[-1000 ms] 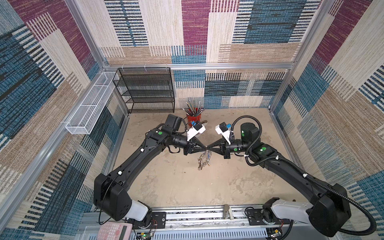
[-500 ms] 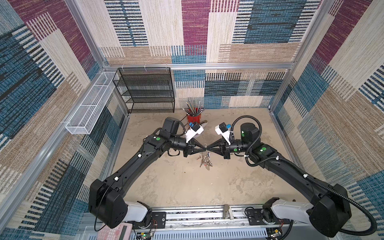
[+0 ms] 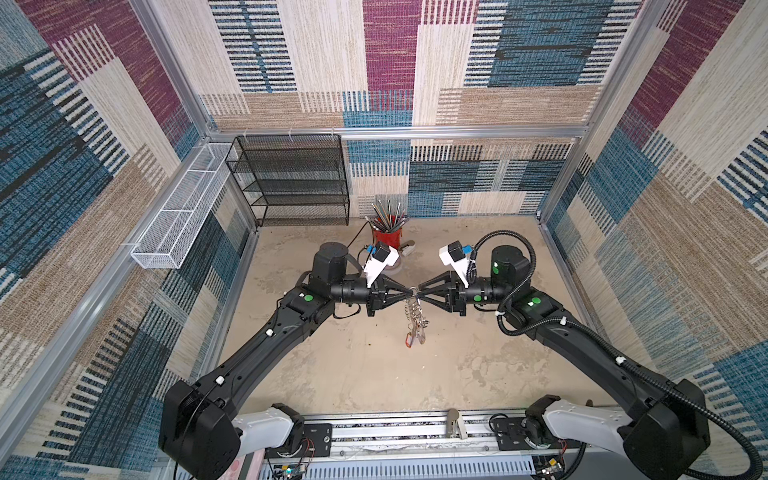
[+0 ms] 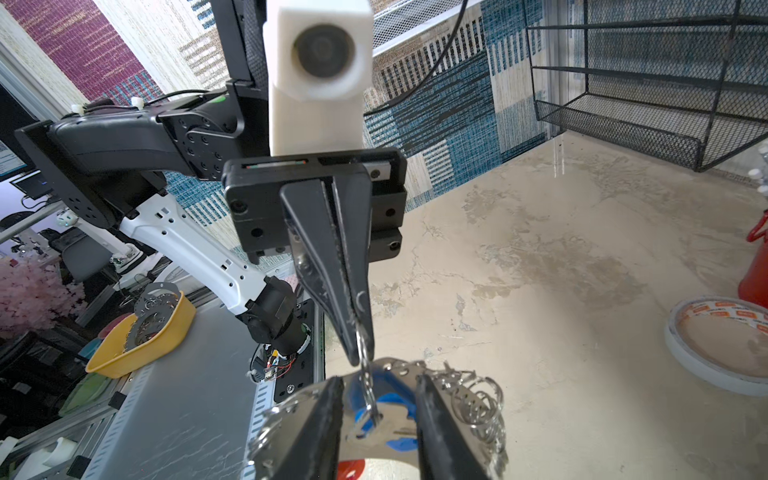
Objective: Put the keys on the keyring
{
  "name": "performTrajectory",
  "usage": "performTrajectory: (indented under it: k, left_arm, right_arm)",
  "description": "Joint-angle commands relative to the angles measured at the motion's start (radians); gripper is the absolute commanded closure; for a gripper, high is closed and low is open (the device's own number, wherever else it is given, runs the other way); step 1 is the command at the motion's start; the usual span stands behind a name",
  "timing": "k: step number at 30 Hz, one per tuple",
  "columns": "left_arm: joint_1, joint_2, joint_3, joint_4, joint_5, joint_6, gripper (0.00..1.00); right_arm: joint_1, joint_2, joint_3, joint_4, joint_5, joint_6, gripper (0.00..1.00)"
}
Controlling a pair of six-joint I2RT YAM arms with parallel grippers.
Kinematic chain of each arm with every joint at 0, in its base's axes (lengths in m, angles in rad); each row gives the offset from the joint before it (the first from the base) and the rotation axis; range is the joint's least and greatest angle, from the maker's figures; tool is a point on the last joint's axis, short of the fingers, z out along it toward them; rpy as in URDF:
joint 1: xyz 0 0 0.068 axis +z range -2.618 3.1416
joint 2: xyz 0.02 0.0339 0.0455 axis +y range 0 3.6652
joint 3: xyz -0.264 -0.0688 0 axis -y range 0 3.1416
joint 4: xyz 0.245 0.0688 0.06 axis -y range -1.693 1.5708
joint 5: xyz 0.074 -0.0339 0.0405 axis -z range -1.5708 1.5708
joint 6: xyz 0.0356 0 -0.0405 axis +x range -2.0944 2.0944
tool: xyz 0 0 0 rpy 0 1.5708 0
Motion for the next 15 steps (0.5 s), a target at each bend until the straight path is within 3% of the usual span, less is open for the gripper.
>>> performTrajectory:
  k: [1,15]
  left_arm:
    - [0.0,-0.008,-0.017,0.123,-0.003,-0.06,1.0]
    - [0.002,-0.018,-0.045,0.2,0.007,-0.093,1.0]
  right_arm:
    - [0.0,0.004,-0.002,0.044,-0.027,0.018,0.74]
    - [0.0,0.02,-0.007,0.055,-0.024,0.015,0.97]
